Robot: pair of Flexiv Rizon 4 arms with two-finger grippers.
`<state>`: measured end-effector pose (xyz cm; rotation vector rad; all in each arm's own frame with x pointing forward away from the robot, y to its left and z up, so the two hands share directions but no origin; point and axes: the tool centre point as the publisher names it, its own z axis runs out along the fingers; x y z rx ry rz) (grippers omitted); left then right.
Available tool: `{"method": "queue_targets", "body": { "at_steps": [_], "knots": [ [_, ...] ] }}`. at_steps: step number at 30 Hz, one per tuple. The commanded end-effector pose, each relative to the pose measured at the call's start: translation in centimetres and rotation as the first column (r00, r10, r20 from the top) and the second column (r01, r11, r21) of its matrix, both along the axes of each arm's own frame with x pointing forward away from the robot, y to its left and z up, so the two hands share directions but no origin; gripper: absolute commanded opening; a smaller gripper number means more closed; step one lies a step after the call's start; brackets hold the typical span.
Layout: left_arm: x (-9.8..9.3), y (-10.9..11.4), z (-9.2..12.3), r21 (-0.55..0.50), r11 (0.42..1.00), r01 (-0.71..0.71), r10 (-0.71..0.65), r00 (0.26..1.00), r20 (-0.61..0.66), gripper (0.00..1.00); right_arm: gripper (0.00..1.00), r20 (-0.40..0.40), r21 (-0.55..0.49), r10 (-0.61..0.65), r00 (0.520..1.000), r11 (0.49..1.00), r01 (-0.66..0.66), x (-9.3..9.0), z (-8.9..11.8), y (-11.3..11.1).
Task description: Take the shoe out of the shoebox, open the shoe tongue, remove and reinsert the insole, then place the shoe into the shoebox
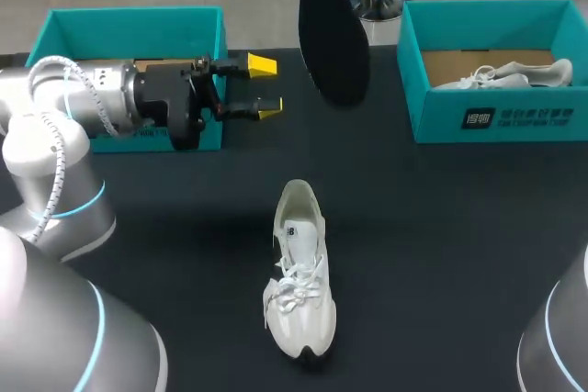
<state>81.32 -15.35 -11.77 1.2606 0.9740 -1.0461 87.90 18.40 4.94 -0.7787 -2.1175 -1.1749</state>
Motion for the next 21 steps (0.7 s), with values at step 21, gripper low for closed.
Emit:
{"method": "queue_targets", "body": {
  "at_steps": [21],
  "knots": [
    [0.0,-0.1,-0.1,-0.001,1.0,0.0,0.0,1.0,0.002,1.0,0.0,-0.176,0.078,-0.073,0.982,0.993,0.088,0.1,-5.3,3.8]
  ]
}}
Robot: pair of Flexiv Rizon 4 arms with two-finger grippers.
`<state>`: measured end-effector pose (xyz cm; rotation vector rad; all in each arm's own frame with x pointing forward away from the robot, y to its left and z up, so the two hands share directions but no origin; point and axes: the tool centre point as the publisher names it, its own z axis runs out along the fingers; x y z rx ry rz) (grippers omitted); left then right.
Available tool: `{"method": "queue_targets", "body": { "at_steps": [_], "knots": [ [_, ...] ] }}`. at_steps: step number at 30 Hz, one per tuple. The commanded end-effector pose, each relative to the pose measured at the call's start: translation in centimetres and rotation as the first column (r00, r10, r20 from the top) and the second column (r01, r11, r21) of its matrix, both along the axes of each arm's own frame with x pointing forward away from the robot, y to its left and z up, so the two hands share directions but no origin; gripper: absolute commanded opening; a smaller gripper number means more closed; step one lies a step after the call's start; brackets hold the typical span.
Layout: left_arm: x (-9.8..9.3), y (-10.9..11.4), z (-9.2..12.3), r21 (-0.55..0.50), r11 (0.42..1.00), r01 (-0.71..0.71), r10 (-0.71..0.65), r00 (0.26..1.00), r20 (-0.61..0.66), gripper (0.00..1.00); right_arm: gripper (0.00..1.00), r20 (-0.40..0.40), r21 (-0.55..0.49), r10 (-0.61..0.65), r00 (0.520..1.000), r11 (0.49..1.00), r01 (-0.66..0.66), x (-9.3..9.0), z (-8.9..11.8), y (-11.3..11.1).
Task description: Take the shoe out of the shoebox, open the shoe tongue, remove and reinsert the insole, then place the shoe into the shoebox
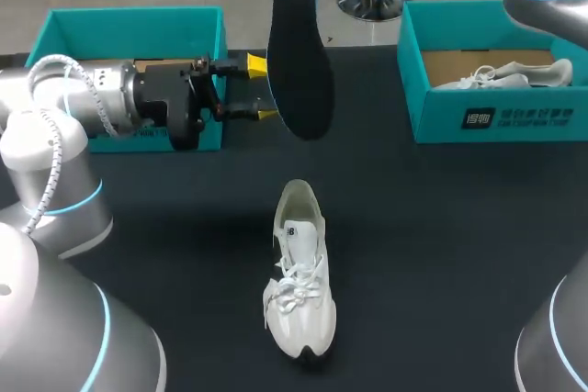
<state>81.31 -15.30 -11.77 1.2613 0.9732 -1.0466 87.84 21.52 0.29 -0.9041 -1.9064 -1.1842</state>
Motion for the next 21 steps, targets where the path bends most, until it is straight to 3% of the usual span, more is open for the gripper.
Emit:
{"method": "queue_targets", "body": {
  "at_steps": [1,9,21],
  "knots": [
    [0.0,-0.2,-0.1,-0.001,1.0,-0.001,0.001,1.0,0.002,1.0,0.0,-0.006,0.008,0.001,1.0,1.0,-0.001,0.1,-0.8,0.8],
    [0.0,-0.2,-0.1,-0.001,1.0,-0.001,0.001,1.0,0.002,1.0,0.0,-0.011,0.006,-0.01,1.0,1.0,0.01,0.1,-1.4,0.8],
    [0.3,0.7,-0.3,0.012,1.0,-0.001,0.001,1.0,0.01,1.0,0.0,0.007,-0.009,-0.02,1.0,1.0,0.02,0.9,-1.9,-1.1]
  ]
}}
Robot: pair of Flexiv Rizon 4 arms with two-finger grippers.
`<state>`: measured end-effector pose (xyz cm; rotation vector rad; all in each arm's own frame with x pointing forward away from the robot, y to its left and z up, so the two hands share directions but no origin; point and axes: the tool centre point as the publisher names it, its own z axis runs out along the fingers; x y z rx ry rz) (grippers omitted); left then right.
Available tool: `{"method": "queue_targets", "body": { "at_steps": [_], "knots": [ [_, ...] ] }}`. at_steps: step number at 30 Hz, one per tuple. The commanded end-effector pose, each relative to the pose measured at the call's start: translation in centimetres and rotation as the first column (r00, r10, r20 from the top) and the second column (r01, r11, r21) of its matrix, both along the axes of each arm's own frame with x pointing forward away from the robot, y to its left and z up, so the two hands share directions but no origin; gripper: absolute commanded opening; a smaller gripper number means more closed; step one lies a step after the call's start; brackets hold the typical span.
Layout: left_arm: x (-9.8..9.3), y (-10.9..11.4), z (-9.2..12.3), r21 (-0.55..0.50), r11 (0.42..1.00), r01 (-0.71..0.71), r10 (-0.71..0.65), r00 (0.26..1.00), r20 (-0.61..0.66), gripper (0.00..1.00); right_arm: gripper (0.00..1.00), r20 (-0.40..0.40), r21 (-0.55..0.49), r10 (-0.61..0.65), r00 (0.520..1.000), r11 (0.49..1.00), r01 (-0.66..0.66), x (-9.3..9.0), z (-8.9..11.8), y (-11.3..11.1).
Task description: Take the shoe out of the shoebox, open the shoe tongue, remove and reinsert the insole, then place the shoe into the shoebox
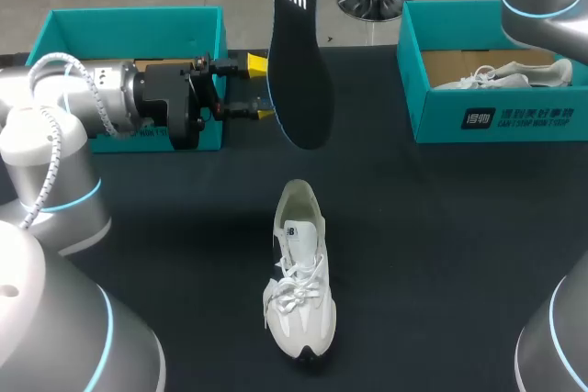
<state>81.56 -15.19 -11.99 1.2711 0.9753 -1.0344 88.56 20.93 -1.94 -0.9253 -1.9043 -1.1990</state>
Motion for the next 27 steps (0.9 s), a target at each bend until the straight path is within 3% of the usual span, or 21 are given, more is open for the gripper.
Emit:
{"method": "queue_targets", "body": {
  "at_steps": [1,11,22,27],
  "knots": [
    [0.1,0.8,-0.1,0.004,1.0,0.001,-0.001,1.0,0.006,1.0,0.0,0.007,-0.01,0.002,1.0,1.0,-0.002,0.4,0.5,-0.7],
    [0.0,2.7,0.6,-0.016,1.0,-0.011,0.012,1.0,0.023,1.0,0.0,0.016,-0.024,0.019,1.0,1.0,-0.019,1.5,0.8,-1.7],
    [-1.0,-0.6,2.2,-0.056,0.998,0.004,0.002,0.993,0.117,1.0,0.0,0.002,-0.013,0.038,0.999,0.999,-0.038,1.8,0.5,-1.1],
    [-0.5,-2.1,2.6,-0.054,0.999,-0.006,0.013,0.99,0.142,1.0,0.0,-0.004,-0.006,0.033,0.999,0.999,-0.033,1.3,0.5,-0.8]
  ]
}}
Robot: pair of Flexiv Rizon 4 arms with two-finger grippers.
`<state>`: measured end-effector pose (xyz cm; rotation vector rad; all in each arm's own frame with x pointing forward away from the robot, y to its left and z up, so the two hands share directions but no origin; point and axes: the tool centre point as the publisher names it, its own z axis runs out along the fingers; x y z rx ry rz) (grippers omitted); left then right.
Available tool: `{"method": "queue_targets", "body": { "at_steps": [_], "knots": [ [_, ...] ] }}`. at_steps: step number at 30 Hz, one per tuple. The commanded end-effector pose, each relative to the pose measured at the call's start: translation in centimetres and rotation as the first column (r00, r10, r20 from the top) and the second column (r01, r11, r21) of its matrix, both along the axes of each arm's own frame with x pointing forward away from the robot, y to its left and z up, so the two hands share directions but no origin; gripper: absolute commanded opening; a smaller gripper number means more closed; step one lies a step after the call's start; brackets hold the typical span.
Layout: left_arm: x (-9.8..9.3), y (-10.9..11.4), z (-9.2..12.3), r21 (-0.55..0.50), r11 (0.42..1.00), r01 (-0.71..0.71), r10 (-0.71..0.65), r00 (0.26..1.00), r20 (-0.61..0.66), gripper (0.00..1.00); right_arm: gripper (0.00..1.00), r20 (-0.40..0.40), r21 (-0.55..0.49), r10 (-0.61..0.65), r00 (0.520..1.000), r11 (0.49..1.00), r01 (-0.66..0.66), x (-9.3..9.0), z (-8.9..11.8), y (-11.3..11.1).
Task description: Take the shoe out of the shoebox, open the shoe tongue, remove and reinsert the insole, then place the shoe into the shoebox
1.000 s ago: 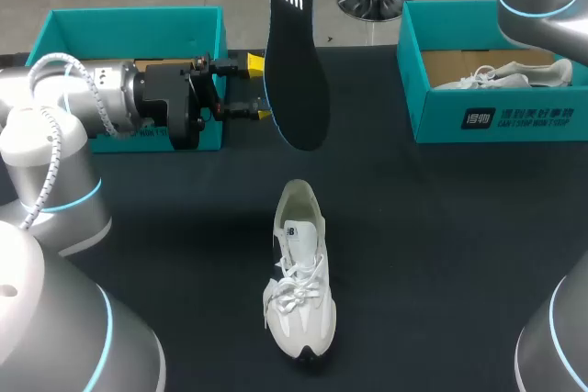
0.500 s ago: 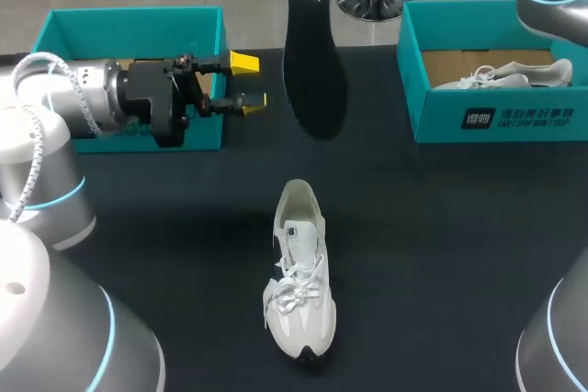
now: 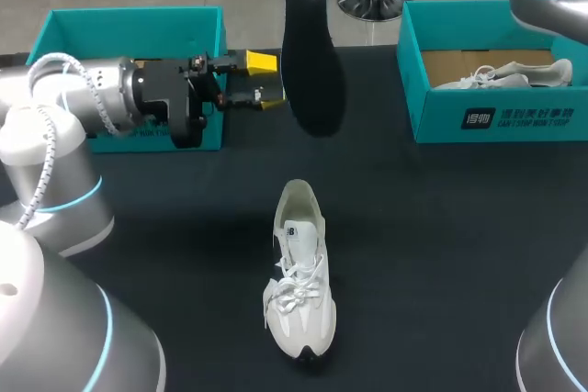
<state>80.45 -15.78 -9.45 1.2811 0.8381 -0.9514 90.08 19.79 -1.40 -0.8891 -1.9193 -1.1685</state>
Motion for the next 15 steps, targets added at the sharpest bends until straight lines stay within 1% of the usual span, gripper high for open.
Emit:
{"method": "queue_targets", "body": {
  "at_steps": [1,5,9,10,11,12,15],
  "knots": [
    [0.7,-1.7,0.1,0.0,1.0,-0.01,0.01,1.0,0.006,1.0,0.0,-0.003,0.003,-0.008,1.0,1.0,0.008,-0.3,-0.1,0.4],
    [1.4,-2.5,0.2,0.007,1.0,-0.024,0.024,0.999,0.027,1.0,0.0,-0.005,0.008,-0.015,1.0,1.0,0.015,-0.6,-0.3,0.5],
    [1.7,-2.9,0.1,0.01,1.0,-0.023,0.023,0.999,0.029,1.0,0.0,-0.003,0.014,-0.02,1.0,1.0,0.02,-0.7,-0.3,0.8],
    [1.8,-3.0,0.0,0.005,1.0,-0.025,0.025,0.999,0.025,0.49,0.0,-0.002,0.015,-0.022,1.0,1.0,0.022,-0.7,-0.3,0.8],
    [1.8,-3.0,0.0,0.001,1.0,-0.027,0.027,0.999,0.02,0.35,0.0,-0.003,0.015,-0.023,1.0,1.0,0.023,-0.7,-0.3,0.8],
    [1.9,-3.0,0.0,0.004,1.0,-0.02,0.02,1.0,0.017,0.0,0.0,-0.002,0.016,-0.024,1.0,1.0,0.024,-0.7,-0.3,0.8],
    [1.7,-2.8,0.0,0.003,1.0,-0.007,0.007,1.0,0.008,0.0,0.0,-0.002,0.016,-0.029,1.0,0.999,0.029,-0.8,-0.3,0.8]
  ]
}}
